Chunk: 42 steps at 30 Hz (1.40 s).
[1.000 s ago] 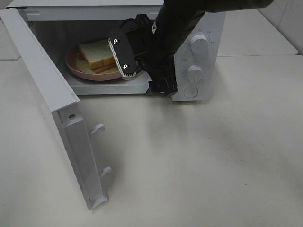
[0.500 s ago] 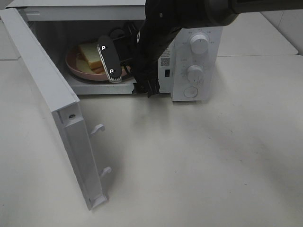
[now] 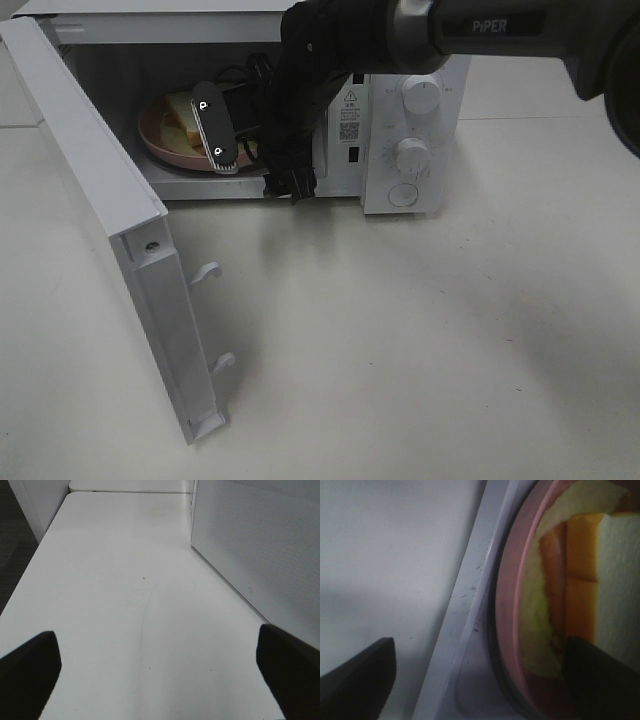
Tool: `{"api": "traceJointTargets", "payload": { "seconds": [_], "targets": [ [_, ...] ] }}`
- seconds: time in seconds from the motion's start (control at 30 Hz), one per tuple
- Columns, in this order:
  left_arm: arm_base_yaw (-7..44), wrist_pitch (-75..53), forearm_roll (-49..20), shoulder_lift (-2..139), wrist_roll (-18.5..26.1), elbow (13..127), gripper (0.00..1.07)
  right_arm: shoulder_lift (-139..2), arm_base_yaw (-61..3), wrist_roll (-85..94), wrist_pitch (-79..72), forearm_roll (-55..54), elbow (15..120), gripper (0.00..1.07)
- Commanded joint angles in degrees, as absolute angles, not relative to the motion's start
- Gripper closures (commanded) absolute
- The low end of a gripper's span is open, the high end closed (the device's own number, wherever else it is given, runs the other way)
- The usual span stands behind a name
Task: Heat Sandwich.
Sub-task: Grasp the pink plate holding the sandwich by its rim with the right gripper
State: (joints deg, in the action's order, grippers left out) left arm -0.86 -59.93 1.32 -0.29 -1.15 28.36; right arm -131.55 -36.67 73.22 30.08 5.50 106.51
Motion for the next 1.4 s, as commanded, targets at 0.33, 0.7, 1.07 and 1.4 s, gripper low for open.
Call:
{"api": "traceJointTargets", "payload": {
  "seconds": [0.33,0.7,1.07,1.4],
  "targets": [
    [-1.03,-59.42,1.2,-1.2,-1.15,28.25,0.07,-136.08,-36.78,68.35,36.27,8.54,116.65,0.24],
    [-1.03,-59.42,1.2,-1.2,-1.15,28.25,0.07,-139.97,-36.9,68.7,36.55,7.16,120.49,0.26],
    [-1.03,-59.42,1.2,-1.2,-1.15,28.25,0.07,-144.61,-36.9,67.15,36.78,6.13,126.11,0.28],
    [-1.03,-59.42,1.2,-1.2,-1.15,28.25,0.07,-146.85,-36.9,67.38,36.38,3.95,126.57,0.37]
  ]
}}
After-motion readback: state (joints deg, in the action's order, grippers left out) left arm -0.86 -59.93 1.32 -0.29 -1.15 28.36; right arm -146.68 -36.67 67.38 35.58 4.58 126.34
